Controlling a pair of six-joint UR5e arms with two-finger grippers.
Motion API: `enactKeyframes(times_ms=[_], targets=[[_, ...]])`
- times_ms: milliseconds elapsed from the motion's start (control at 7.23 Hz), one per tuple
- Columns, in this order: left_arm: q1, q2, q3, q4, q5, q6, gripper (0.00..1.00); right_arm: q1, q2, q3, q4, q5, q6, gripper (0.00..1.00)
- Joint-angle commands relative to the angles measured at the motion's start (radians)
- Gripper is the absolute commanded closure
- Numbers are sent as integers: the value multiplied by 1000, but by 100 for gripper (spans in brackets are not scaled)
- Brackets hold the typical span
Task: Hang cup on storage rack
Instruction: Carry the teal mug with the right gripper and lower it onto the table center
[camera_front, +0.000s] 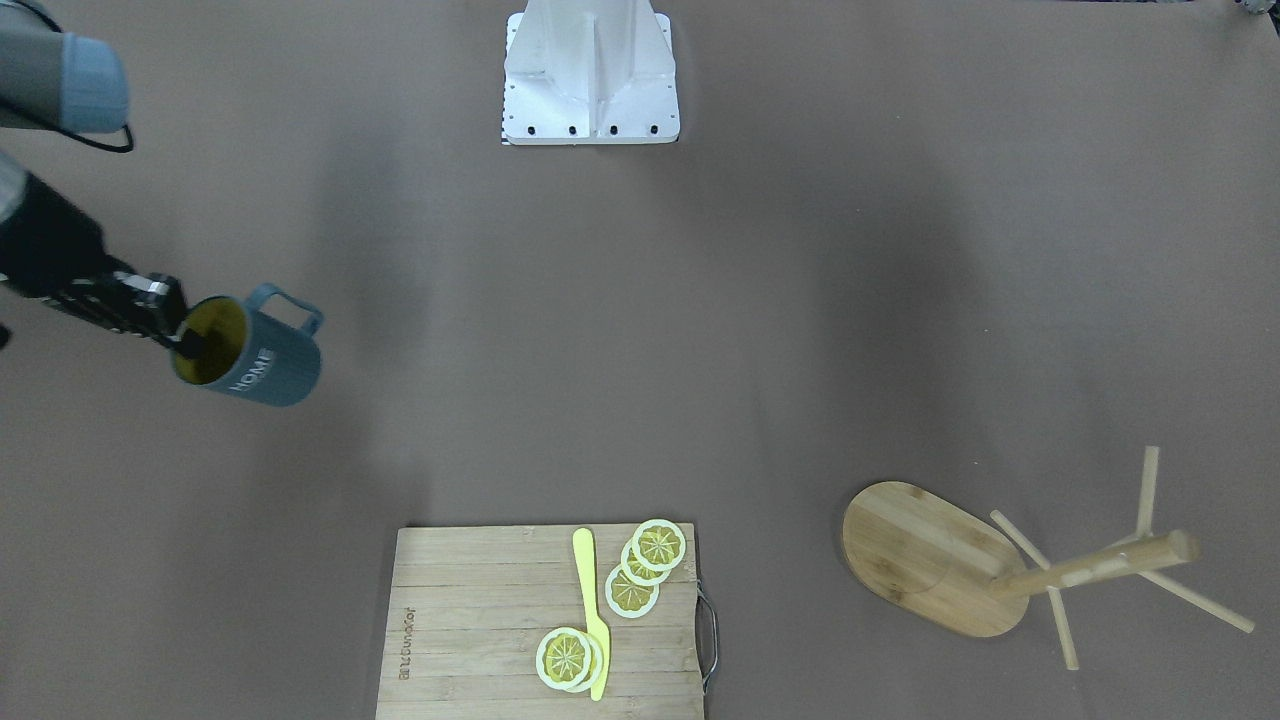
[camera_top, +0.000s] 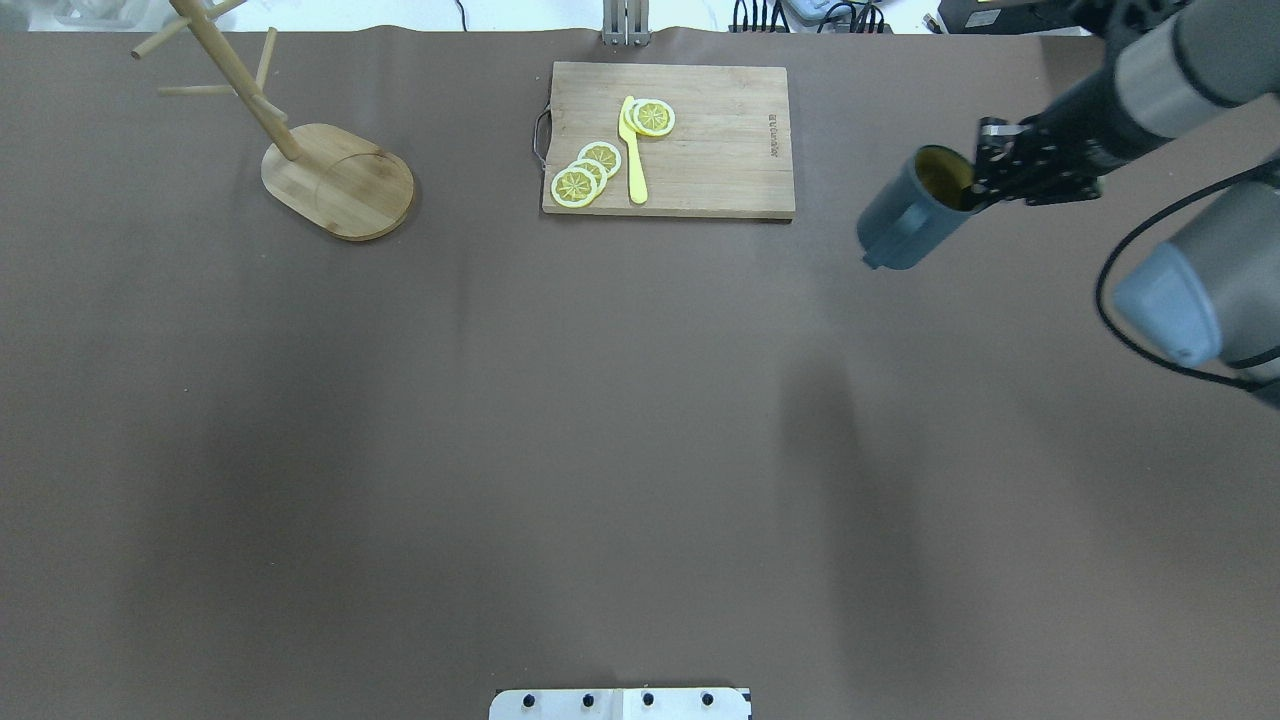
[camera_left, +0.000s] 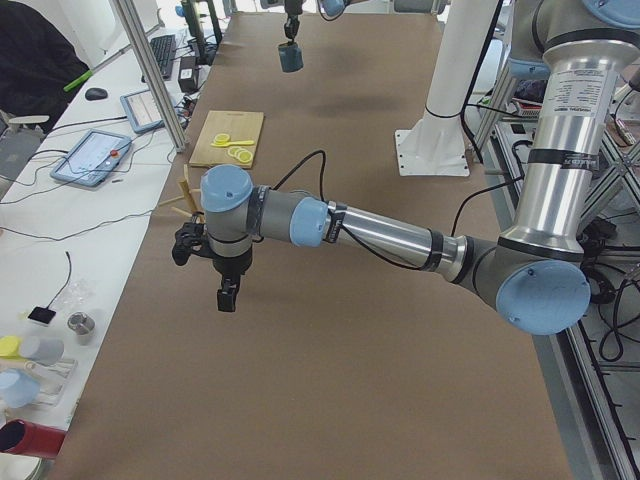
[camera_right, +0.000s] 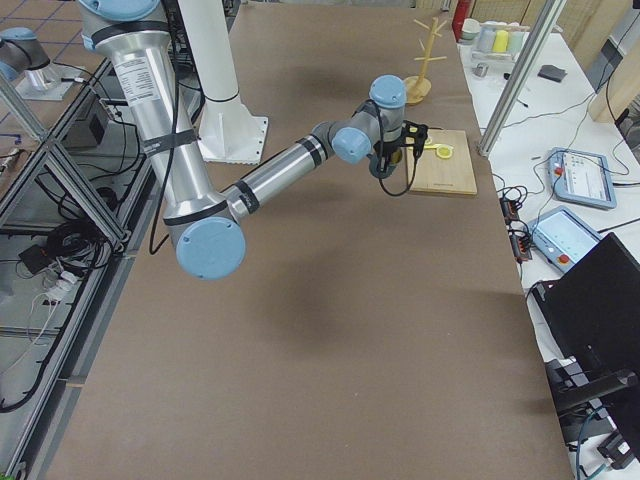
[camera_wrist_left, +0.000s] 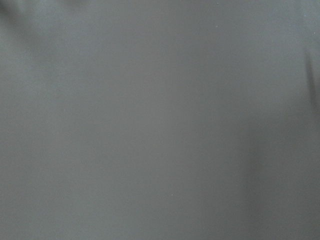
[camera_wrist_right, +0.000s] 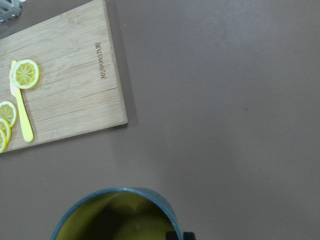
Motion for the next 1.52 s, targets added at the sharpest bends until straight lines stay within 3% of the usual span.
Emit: enactKeyframes(times_ms=[0,277,554,969,1384], targets=[[4,8,25,-62,1,5,3,-220,163,15,-124,-212,127,100],[11,11,64,-114,2,1,3,-373,210,16,-176,-414,213,100],[15,10,65,-111,-1,-1,3,-466,244,-7,-180,-534,224,100],[16,4,74,-111,-1,-1,3,-529,355,-145,-174,-604,281,100],[16,-1,93,-111,-1,1,3,-532,377,-209,-167,-604,309,100]])
